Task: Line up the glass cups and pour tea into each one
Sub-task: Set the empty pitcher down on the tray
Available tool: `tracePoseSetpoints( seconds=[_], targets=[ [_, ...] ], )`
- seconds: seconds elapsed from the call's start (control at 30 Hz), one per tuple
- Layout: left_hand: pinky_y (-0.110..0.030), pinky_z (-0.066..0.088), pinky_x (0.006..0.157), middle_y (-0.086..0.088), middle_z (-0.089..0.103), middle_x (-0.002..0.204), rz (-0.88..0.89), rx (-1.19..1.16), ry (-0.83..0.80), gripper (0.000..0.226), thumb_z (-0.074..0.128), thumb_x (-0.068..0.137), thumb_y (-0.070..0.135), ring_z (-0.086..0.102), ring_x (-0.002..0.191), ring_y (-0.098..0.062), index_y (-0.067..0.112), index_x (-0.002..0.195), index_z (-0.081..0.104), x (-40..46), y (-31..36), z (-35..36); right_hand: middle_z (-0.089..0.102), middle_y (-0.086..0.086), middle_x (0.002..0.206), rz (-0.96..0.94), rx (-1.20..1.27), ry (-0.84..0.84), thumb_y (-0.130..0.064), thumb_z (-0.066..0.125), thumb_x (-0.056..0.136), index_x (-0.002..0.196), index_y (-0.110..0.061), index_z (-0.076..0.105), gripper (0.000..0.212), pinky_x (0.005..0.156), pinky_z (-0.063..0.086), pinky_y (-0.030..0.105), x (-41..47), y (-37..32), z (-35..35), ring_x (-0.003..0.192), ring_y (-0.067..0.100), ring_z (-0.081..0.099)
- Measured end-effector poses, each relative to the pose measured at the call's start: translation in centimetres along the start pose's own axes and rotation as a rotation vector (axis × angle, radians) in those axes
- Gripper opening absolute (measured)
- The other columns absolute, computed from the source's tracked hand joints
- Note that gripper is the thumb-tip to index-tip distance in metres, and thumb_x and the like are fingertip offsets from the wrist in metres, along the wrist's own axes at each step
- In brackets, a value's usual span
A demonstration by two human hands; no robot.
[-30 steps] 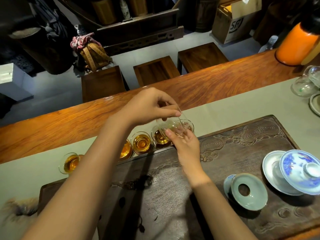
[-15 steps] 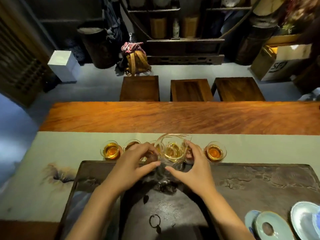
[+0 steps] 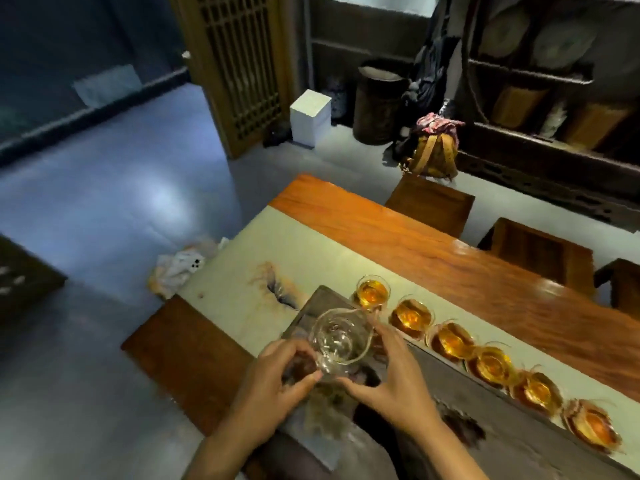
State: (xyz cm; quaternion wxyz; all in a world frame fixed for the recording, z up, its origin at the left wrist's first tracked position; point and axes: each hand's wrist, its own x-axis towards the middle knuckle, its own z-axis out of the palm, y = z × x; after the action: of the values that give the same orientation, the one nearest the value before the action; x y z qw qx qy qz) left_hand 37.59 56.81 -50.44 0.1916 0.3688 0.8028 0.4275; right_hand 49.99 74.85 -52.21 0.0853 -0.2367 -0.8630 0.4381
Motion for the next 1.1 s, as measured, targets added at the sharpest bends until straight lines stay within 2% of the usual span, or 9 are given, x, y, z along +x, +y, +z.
tracePoseSetpoints(
  seconds=[0.1, 0.2, 0.27, 0.33, 0.5, 0.67, 0.8, 1.0, 1.1],
  targets=[
    [-0.014, 0.046, 0.079, 0.017, 0.061, 0.099, -0.097, -0.033, 0.076, 0.023, 0.073, 0.081, 0.036, 0.059, 0.096, 0.003, 0.044, 0.097, 0.058, -2.5, -2.2, -0.8, 0.026, -0.045, 0.129, -0.041, 0.006, -0.073, -0.072, 0.075, 0.056, 0.127, -0.062, 0.026, 0.086, 0.093, 0.025, -0.007, 0.3, -0.8, 2.7, 0.117, -0.029, 0.033],
    [-0.004, 0.041, 0.078, 0.018, 0.060, 0.101, -0.173, -0.080, 0.117, 0.029, 0.072, 0.079, 0.037, 0.057, 0.101, 0.006, 0.055, 0.097, 0.056, -4.7, -3.6, -1.0, 0.032, -0.040, 0.131, -0.038, -0.009, -0.154, -0.072, 0.075, 0.053, 0.130, -0.060, 0.027, 0.092, 0.101, 0.033, 0.011, 0.2, -1.1, 4.6, 0.119, -0.011, 0.041],
    [-0.004, 0.041, 0.079, 0.017, 0.060, 0.102, -0.192, -0.120, 0.146, 0.023, 0.068, 0.077, 0.045, 0.057, 0.102, 0.005, 0.052, 0.097, 0.058, -5.9, -4.2, -0.7, 0.037, -0.033, 0.133, -0.030, -0.018, -0.203, -0.071, 0.075, 0.052, 0.135, -0.056, 0.025, 0.098, 0.097, 0.035, 0.010, -0.1, -1.0, 5.2, 0.114, -0.014, 0.045],
    [-0.005, 0.041, 0.081, 0.019, 0.059, 0.104, -0.211, -0.165, 0.158, 0.020, 0.068, 0.077, 0.047, 0.058, 0.104, 0.004, 0.048, 0.095, 0.060, -6.8, -4.8, -0.2, 0.032, -0.041, 0.128, -0.049, -0.042, -0.239, -0.071, 0.074, 0.051, 0.131, -0.061, 0.023, 0.095, 0.090, 0.036, 0.006, -0.3, -0.8, 5.5, 0.111, -0.019, 0.044],
    [-0.009, 0.045, 0.085, 0.028, 0.054, 0.111, -0.271, -0.229, 0.121, 0.020, 0.069, 0.077, 0.048, 0.061, 0.104, 0.000, 0.040, 0.095, 0.063, -7.7, -5.8, 0.7, 0.038, -0.030, 0.134, -0.064, -0.066, -0.293, -0.061, 0.080, 0.058, 0.142, -0.043, 0.029, 0.099, 0.108, 0.038, 0.024, -0.5, -0.4, 6.2, 0.127, 0.002, 0.045],
    [-0.006, 0.044, 0.082, 0.029, 0.054, 0.112, -0.307, -0.254, 0.135, 0.023, 0.071, 0.074, 0.048, 0.062, 0.103, 0.003, 0.039, 0.094, 0.064, -8.0, -6.2, 1.2, 0.031, -0.039, 0.132, -0.092, -0.031, -0.292, -0.063, 0.077, 0.060, 0.135, -0.052, 0.026, 0.092, 0.099, 0.029, 0.005, -0.7, -0.1, 6.1, 0.124, -0.005, 0.042],
    [-0.006, 0.045, 0.082, 0.028, 0.054, 0.112, -0.308, -0.244, 0.134, 0.024, 0.072, 0.073, 0.047, 0.063, 0.101, 0.002, 0.039, 0.094, 0.064, -7.8, -6.0, 1.6, 0.031, -0.038, 0.135, -0.086, 0.003, -0.293, -0.060, 0.078, 0.061, 0.136, -0.051, 0.025, 0.092, 0.107, 0.031, 0.014, -0.8, 0.3, 6.0, 0.128, -0.002, 0.041],
    [-0.011, 0.047, 0.086, 0.022, 0.057, 0.106, -0.305, -0.238, 0.112, 0.022, 0.073, 0.074, 0.043, 0.065, 0.101, 0.000, 0.035, 0.093, 0.064, -7.3, -5.8, 2.0, 0.031, -0.039, 0.137, -0.074, 0.020, -0.281, -0.059, 0.079, 0.061, 0.135, -0.054, 0.027, 0.091, 0.100, 0.027, 0.000, -0.8, 0.9, 5.5, 0.126, -0.019, 0.035],
    [-0.009, 0.046, 0.085, 0.019, 0.058, 0.106, -0.309, -0.225, 0.106, 0.021, 0.075, 0.074, 0.041, 0.064, 0.102, 0.002, 0.036, 0.091, 0.064, -7.4, -5.6, 2.0, 0.034, -0.036, 0.137, -0.078, 0.025, -0.280, -0.061, 0.078, 0.062, 0.139, -0.048, 0.028, 0.092, 0.102, 0.028, 0.004, -0.8, 1.0, 5.4, 0.127, -0.018, 0.035]
  ],
)
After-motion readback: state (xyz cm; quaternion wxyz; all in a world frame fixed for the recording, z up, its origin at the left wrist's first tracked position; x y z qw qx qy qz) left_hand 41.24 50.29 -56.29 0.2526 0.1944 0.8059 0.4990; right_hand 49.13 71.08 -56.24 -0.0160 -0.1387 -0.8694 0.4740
